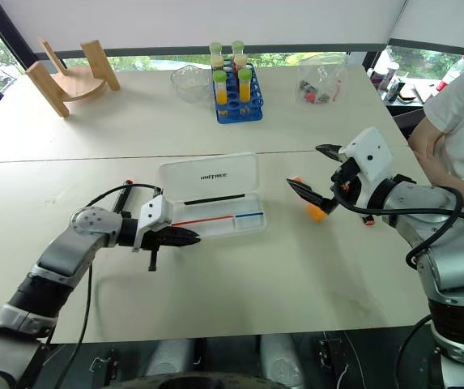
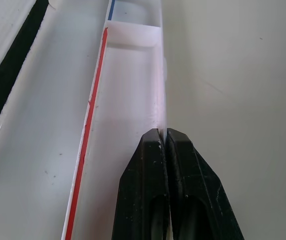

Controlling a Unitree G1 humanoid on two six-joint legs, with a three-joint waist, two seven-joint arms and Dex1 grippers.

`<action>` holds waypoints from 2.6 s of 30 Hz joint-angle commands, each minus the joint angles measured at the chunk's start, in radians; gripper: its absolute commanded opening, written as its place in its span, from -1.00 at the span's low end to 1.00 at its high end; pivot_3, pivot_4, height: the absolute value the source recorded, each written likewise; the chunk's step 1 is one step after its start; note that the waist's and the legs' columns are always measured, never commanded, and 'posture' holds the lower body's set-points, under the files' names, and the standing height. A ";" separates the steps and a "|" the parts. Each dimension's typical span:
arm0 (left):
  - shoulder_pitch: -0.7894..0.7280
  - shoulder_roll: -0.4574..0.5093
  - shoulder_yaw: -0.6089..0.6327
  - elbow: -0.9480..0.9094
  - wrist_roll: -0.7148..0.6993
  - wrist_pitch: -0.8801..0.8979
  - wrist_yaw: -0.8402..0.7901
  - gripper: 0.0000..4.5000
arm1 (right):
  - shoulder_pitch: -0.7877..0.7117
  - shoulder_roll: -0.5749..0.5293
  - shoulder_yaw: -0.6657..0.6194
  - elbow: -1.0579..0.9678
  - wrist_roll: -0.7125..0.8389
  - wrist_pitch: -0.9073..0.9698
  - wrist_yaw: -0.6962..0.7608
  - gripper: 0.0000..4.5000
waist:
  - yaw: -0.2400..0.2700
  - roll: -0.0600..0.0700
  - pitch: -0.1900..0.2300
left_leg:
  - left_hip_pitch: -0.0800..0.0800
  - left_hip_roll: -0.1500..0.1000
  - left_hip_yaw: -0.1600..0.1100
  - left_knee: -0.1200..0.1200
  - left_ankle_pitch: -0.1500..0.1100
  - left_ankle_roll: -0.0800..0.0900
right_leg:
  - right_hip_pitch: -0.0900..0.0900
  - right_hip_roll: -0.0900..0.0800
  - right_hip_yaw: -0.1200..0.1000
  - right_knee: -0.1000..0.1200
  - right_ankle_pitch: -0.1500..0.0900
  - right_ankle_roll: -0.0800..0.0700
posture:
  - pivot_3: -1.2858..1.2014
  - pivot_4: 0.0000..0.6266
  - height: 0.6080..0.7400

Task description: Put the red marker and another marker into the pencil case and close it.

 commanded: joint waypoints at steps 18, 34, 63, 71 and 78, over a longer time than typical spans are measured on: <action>0.033 0.037 0.044 0.033 -0.041 -0.115 -0.049 0.04 | -0.073 -0.010 0.035 0.047 -0.021 -0.058 0.044 1.00 | 0.003 0.000 0.000 | 0.000 0.000 0.000 0.001 0.000 0.000 | 0.000 0.000 0.000 0.002 0.000 0.000 | 0.03 -0.52 1.00; 0.256 0.203 0.627 -0.379 -0.376 0.316 0.237 0.96 | -0.082 -0.011 0.046 0.074 0.008 -0.039 0.114 1.00 | -0.001 0.000 0.002 | -0.001 0.001 0.000 0.001 0.000 0.000 | -0.002 0.000 0.000 0.004 0.000 0.000 | 0.03 -0.52 1.00; 0.018 -0.037 0.444 0.043 -0.141 0.544 0.749 -0.87 | 0.080 -0.180 -0.133 -0.087 0.295 0.164 0.325 1.00 | 0.005 0.000 0.002 | 0.000 -0.001 -0.002 0.008 0.000 0.000 | 0.001 -0.001 -0.001 0.007 0.000 0.000 | 0.03 -0.52 1.00; -0.138 0.132 0.295 -0.019 -0.227 0.231 0.139 -0.87 | 0.149 -0.272 -0.205 -0.135 0.371 0.130 0.447 1.00 | 0.010 -0.002 0.003 | -0.001 0.000 -0.001 0.009 0.000 0.000 | 0.001 0.000 -0.002 0.007 0.000 0.000 | 0.03 -0.52 1.00; -0.301 0.140 0.112 0.014 -0.192 0.103 -0.176 -0.87 | 0.128 -0.295 -0.206 -0.156 0.423 0.135 0.459 1.00 | 0.007 -0.001 0.003 | -0.002 0.000 0.000 0.009 -0.001 0.001 | 0.001 0.000 -0.001 0.005 0.000 0.000 | 0.03 -0.52 1.00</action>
